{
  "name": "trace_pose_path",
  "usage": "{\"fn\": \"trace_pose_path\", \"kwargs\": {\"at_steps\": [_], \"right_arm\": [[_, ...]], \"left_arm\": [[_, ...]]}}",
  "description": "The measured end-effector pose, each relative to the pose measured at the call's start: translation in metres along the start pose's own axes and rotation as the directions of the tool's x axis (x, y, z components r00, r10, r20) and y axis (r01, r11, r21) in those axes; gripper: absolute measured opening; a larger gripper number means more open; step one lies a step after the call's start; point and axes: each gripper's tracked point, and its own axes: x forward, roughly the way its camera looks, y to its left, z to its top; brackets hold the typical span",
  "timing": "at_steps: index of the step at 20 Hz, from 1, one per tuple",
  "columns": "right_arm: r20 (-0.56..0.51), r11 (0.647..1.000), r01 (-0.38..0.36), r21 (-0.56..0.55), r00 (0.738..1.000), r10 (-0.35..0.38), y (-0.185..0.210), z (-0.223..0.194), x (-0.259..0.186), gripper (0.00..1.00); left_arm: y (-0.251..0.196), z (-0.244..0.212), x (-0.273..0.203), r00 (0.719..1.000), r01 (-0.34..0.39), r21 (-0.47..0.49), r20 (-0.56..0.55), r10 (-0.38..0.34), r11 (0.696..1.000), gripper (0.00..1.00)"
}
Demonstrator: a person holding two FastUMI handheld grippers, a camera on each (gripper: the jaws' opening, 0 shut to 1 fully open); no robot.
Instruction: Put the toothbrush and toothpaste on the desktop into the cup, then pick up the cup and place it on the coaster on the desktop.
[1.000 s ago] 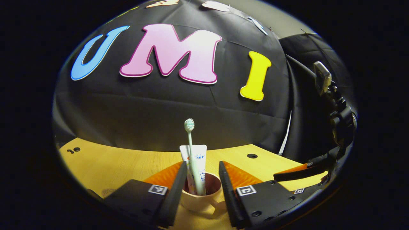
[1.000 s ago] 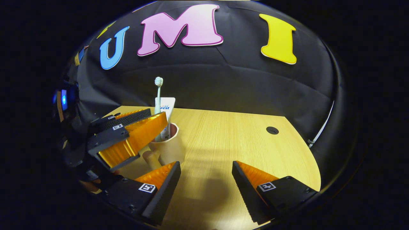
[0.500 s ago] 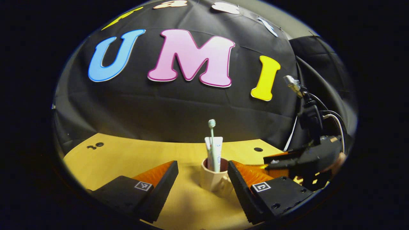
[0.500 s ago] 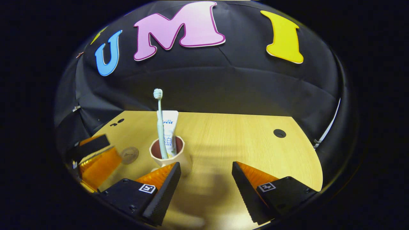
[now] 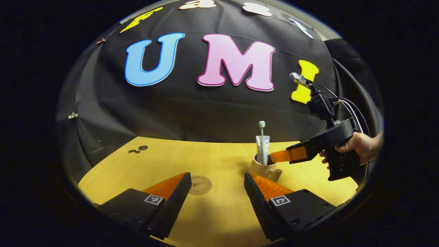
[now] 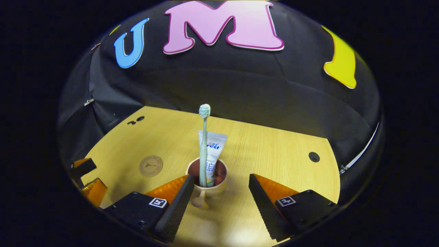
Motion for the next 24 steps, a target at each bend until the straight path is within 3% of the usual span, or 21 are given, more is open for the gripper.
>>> {"fn": "trace_pose_path", "kwargs": {"at_steps": [4, 9, 13, 15, 18, 24], "right_arm": [[-0.103, 0.999, -0.028, -0.019, 0.994, 0.026, 0.015, -0.014, 0.006, 0.99], [-0.233, 1.000, -0.010, 0.011, 0.972, 0.012, 0.023, -0.035, 0.027, 0.97], [-0.376, 1.000, -0.003, 0.023, 0.927, 0.011, 0.024, -0.055, 0.038, 0.97], [-0.399, 0.999, 0.006, 0.049, 0.917, 0.014, 0.024, -0.054, 0.047, 0.97], [-0.479, 0.997, -0.002, 0.078, 0.877, 0.039, 0.034, -0.064, 0.053, 0.98], [-0.555, 0.996, 0.036, 0.080, 0.832, 0.015, 0.029, -0.077, 0.062, 0.98]], "left_arm": [[0.033, 0.000, -0.015, 0.997, -0.072, -0.017, -0.006, 0.072, 0.997, 0.98], [0.067, -0.001, -0.035, 0.992, -0.122, -0.015, -0.020, 0.122, 0.992, 0.97], [0.087, -0.003, -0.057, 0.989, -0.140, 0.013, -0.046, 0.140, 0.990, 0.98], [0.092, -0.013, -0.063, 0.987, -0.148, 0.012, -0.061, 0.149, 0.989, 0.97], [0.098, -0.020, -0.068, 0.984, -0.155, -0.009, -0.085, 0.154, 0.988, 0.98], [0.101, -0.030, -0.079, 0.982, -0.160, -0.060, -0.109, 0.152, 0.985, 0.98]]}}
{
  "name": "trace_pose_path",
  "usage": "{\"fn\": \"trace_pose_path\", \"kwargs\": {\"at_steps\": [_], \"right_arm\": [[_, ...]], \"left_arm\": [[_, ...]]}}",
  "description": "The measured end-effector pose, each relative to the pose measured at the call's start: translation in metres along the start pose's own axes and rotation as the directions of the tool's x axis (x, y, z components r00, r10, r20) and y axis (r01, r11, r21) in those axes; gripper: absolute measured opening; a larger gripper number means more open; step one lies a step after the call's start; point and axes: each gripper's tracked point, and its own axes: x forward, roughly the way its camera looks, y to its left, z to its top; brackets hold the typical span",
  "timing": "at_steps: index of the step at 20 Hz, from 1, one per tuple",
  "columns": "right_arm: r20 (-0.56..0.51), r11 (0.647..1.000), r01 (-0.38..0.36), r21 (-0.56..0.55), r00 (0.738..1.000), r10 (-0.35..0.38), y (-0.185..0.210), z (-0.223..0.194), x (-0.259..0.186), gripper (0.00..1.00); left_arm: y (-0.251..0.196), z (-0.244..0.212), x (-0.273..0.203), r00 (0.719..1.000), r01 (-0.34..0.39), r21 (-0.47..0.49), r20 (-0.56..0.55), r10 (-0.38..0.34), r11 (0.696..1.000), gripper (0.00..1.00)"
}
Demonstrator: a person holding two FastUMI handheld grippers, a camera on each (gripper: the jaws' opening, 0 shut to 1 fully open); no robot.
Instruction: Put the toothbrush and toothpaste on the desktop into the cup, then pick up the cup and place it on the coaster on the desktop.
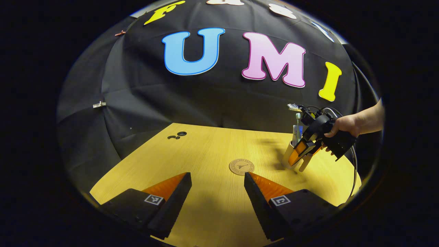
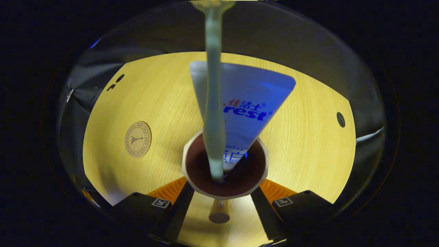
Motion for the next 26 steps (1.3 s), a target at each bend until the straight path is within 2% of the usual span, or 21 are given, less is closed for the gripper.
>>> {"fn": "trace_pose_path", "kwargs": {"at_steps": [1, 2, 4, 7, 9, 10, 14, 18, 19, 20, 26], "right_arm": [[-0.010, 1.000, 0.002, -0.003, 1.000, -0.002, -0.001, -0.002, 0.003, 0.89], [-0.018, 1.000, 0.003, -0.012, 1.000, -0.004, -0.002, -0.002, 0.003, 0.75], [-0.024, 1.000, 0.019, -0.023, 1.000, -0.019, -0.001, -0.006, 0.007, 0.73], [-0.040, 0.999, 0.027, -0.018, 0.999, -0.028, 0.002, -0.008, 0.009, 0.62], [-0.046, 1.000, 0.016, -0.006, 0.999, -0.016, 0.008, -0.008, 0.007, 0.47], [-0.045, 1.000, 0.014, -0.020, 0.999, -0.014, 0.009, -0.009, 0.008, 0.32], [-0.039, 0.996, -0.011, -0.089, 0.999, 0.007, 0.016, -0.014, 0.006, 0.31], [-0.017, 0.992, -0.003, -0.123, 1.000, 0.001, 0.024, -0.012, 0.000, 0.28], [-0.003, 0.992, -0.002, -0.129, 1.000, 0.002, 0.026, -0.009, -0.003, 0.22], [0.014, 0.991, -0.002, -0.132, 1.000, 0.004, 0.031, -0.006, -0.004, 0.28], [0.052, 0.988, -0.033, -0.152, 0.998, 0.042, 0.069, 0.005, -0.015, 0.28]], "left_arm": [[0.001, -0.003, 0.000, 1.000, -0.002, -0.009, -0.009, 0.002, 1.000, 0.98], [0.003, -0.005, -0.001, 1.000, -0.005, -0.017, -0.014, 0.005, 1.000, 0.98], [0.006, -0.008, -0.003, 1.000, -0.011, -0.032, -0.026, 0.010, 0.999, 0.98], [0.009, -0.011, -0.004, 0.999, -0.017, -0.047, -0.037, 0.015, 0.999, 0.98], [0.010, -0.014, -0.005, 0.999, -0.019, -0.049, -0.045, 0.017, 0.999, 0.98], [0.009, -0.014, -0.005, 0.999, -0.021, -0.053, -0.050, 0.018, 0.998, 0.98], [0.007, -0.019, -0.008, 0.998, -0.020, -0.064, -0.056, 0.016, 0.998, 0.98], [0.004, -0.024, -0.011, 0.998, -0.009, -0.063, -0.062, 0.006, 0.998, 0.98], [0.004, -0.027, -0.012, 0.998, -0.009, -0.055, -0.066, 0.005, 0.998, 0.97], [0.004, -0.029, -0.013, 0.998, -0.006, -0.048, -0.067, 0.003, 0.999, 0.97], [0.006, -0.033, -0.026, 0.998, 0.008, -0.027, -0.064, -0.010, 1.000, 0.97]]}}
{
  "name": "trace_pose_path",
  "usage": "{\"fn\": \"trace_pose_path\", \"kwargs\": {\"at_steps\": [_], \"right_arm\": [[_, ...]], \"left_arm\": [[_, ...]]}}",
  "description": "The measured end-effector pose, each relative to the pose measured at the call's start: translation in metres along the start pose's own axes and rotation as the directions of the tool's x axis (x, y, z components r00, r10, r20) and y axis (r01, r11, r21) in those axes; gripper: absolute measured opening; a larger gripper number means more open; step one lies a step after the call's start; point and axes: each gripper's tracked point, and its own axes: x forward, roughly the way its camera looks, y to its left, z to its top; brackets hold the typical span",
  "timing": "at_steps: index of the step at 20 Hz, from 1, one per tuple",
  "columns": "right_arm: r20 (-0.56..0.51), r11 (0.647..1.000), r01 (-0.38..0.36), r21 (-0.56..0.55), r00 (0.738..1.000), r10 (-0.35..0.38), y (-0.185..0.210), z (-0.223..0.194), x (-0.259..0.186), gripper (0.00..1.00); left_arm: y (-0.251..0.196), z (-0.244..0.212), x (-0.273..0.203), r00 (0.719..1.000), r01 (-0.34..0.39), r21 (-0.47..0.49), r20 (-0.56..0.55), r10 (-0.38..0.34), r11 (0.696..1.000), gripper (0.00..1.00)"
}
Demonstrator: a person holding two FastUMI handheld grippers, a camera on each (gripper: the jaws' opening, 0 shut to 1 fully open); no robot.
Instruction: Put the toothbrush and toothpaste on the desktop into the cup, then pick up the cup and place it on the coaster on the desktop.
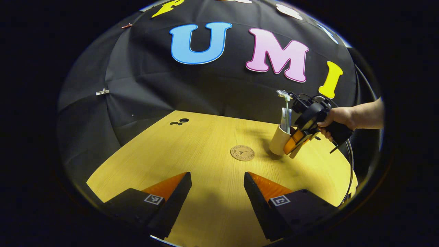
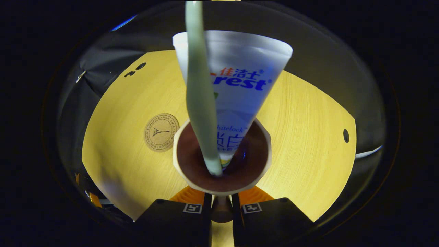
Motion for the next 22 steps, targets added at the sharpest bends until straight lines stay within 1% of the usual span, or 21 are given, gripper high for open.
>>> {"fn": "trace_pose_path", "kwargs": {"at_steps": [2, 6, 10, 14, 17, 22], "right_arm": [[0.010, 1.000, -0.016, -0.001, 1.000, 0.016, 0.015, 0.007, -0.001, 0.27], [0.020, 0.999, -0.042, -0.032, 0.999, 0.043, 0.046, 0.023, -0.001, 0.28], [0.023, 0.996, -0.064, -0.059, 0.998, 0.065, 0.076, 0.037, 0.003, 0.28], [0.006, 0.993, -0.073, -0.094, 0.997, 0.074, 0.102, 0.044, 0.016, 0.28], [-0.007, 0.991, -0.079, -0.105, 0.997, 0.078, 0.117, 0.048, 0.026, 0.28], [-0.040, 0.988, -0.067, -0.140, 0.997, 0.062, 0.122, 0.041, 0.034, 0.28]], "left_arm": [[0.006, -0.005, -0.006, 1.000, -0.008, 0.002, -0.008, 0.008, 1.000, 0.98], [0.016, -0.015, -0.019, 1.000, -0.019, -0.030, -0.023, 0.018, 0.999, 0.97], [0.026, -0.023, -0.031, 0.999, -0.026, -0.014, -0.031, 0.026, 1.000, 0.97], [0.041, -0.030, -0.040, 0.997, -0.059, -0.058, -0.044, 0.057, 0.997, 0.98], [0.052, -0.034, -0.045, 0.995, -0.082, -0.074, -0.055, 0.078, 0.994, 0.97], [0.072, -0.041, -0.052, 0.990, -0.127, -0.088, -0.067, 0.121, 0.988, 0.97]]}}
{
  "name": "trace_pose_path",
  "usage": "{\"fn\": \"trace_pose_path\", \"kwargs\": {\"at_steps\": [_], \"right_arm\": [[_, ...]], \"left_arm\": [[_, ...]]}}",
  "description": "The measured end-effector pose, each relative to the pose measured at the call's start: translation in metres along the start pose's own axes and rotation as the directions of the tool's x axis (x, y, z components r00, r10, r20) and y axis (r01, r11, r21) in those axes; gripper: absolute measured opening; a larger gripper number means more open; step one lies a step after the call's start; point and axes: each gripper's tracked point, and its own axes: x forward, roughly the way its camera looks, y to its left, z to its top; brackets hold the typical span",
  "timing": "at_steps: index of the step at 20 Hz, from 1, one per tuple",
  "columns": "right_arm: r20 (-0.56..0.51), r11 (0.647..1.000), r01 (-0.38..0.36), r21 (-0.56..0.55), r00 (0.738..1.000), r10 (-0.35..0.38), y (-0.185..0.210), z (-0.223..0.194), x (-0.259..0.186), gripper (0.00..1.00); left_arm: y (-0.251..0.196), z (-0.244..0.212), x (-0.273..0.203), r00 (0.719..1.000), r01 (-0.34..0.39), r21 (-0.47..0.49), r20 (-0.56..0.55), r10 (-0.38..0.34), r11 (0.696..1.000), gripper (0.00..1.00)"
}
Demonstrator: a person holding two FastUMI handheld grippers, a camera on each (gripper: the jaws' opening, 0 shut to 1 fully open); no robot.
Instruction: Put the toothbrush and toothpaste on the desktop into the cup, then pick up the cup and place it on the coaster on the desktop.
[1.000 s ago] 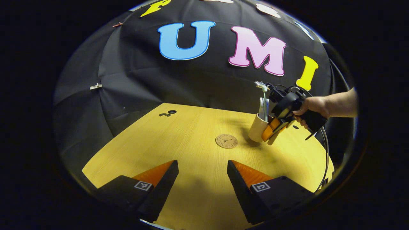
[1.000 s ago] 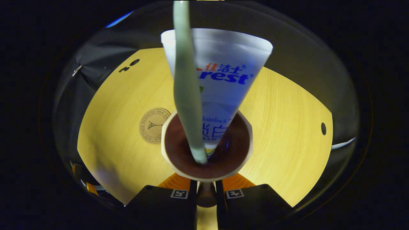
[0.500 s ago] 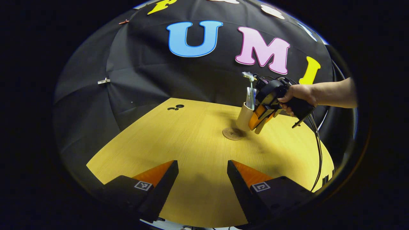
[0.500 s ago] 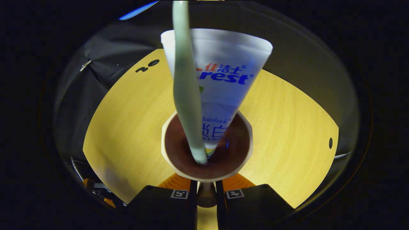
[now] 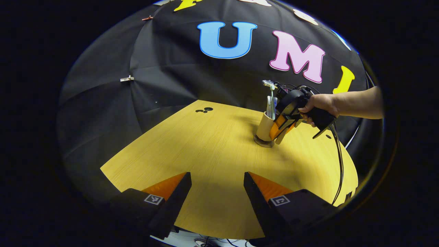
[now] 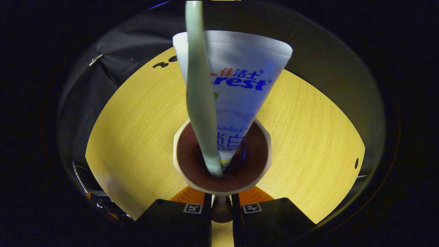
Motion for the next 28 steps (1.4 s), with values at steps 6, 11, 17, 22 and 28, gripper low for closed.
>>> {"fn": "trace_pose_path", "kwargs": {"at_steps": [6, 11, 17, 22, 28], "right_arm": [[-0.018, 1.000, 0.022, -0.016, 1.000, -0.022, 0.002, -0.002, 0.008, 0.28], [-0.013, 1.000, 0.018, -0.004, 1.000, -0.018, 0.004, -0.001, -0.004, 0.26], [0.057, 0.998, -0.008, 0.060, 0.998, 0.005, 0.009, 0.006, -0.042, 1.00], [0.253, 0.992, 0.017, 0.126, 0.966, -0.048, -0.002, 0.015, -0.120, 1.00], [0.497, 0.986, 0.018, 0.164, 0.862, -0.098, 0.006, -0.004, -0.222, 1.00]], "left_arm": [[0.008, -0.003, -0.002, 1.000, -0.020, -0.009, -0.013, 0.020, 1.000, 0.97], [0.008, 0.007, -0.007, 1.000, -0.020, 0.005, -0.001, 0.020, 1.000, 0.98], [-0.001, 0.032, -0.021, 0.999, 0.009, 0.011, 0.037, -0.010, 1.000, 0.97], [-0.017, 0.056, -0.039, 0.994, 0.063, 0.045, 0.084, -0.067, 0.997, 0.97], [-0.055, 0.098, -0.064, 0.966, 0.173, 0.111, 0.174, -0.190, 0.979, 0.98]]}}
